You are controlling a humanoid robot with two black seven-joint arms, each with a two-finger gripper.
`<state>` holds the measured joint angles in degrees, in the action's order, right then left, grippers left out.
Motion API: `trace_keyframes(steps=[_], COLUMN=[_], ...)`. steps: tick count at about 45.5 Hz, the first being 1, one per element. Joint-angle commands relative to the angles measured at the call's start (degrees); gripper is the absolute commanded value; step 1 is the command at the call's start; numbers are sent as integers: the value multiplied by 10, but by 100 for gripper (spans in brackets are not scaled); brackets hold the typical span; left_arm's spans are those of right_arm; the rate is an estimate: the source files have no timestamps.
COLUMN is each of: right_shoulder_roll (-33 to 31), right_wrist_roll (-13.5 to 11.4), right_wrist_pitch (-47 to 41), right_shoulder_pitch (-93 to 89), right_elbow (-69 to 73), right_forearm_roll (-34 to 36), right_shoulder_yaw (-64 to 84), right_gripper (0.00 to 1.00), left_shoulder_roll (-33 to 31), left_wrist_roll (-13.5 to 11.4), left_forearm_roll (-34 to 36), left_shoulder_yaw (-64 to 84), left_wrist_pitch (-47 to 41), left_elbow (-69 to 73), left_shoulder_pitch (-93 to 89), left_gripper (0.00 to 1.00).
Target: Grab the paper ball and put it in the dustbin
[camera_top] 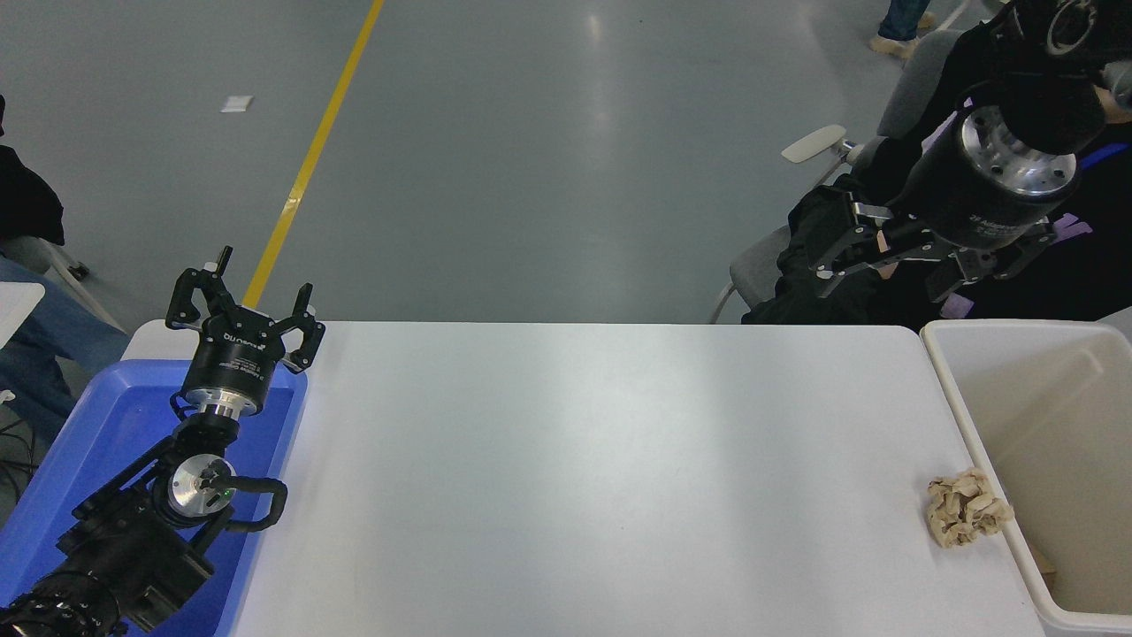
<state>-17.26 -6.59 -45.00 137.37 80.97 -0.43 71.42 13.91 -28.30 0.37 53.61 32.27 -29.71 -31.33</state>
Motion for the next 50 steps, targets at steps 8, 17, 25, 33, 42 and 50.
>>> trace_keyframes(steps=[8,17,25,33,42,50], right_shoulder_roll=[0,-1,0,-1,0,0], right_wrist_roll=[0,0,0,0,0,0], right_wrist_pitch=[0,0,0,0,0,0], right_shoulder_pitch=[-6,-1,-4,-4,-3,-4], right_elbow=[0,0,0,0,0,0], right_forearm_roll=[0,0,0,1,0,1], right_shoulder_yaw=[0,0,-1,-1,-2,-1], right_gripper=[100,100,100,100,100,100], left_shoulder_roll=[1,1,1,1,1,1], left_wrist_roll=[0,0,0,0,0,0], left_forearm_roll=[1,1,1,0,0,0], left_shoulder_yaw=[0,0,0,0,0,1], left_wrist_pitch=[-1,-1,-1,-1,-1,-1], left_elbow=[0,0,0,0,0,0], left_shoulder_pitch=[0,0,0,0,0,0], left_gripper=[98,98,98,98,98,98])
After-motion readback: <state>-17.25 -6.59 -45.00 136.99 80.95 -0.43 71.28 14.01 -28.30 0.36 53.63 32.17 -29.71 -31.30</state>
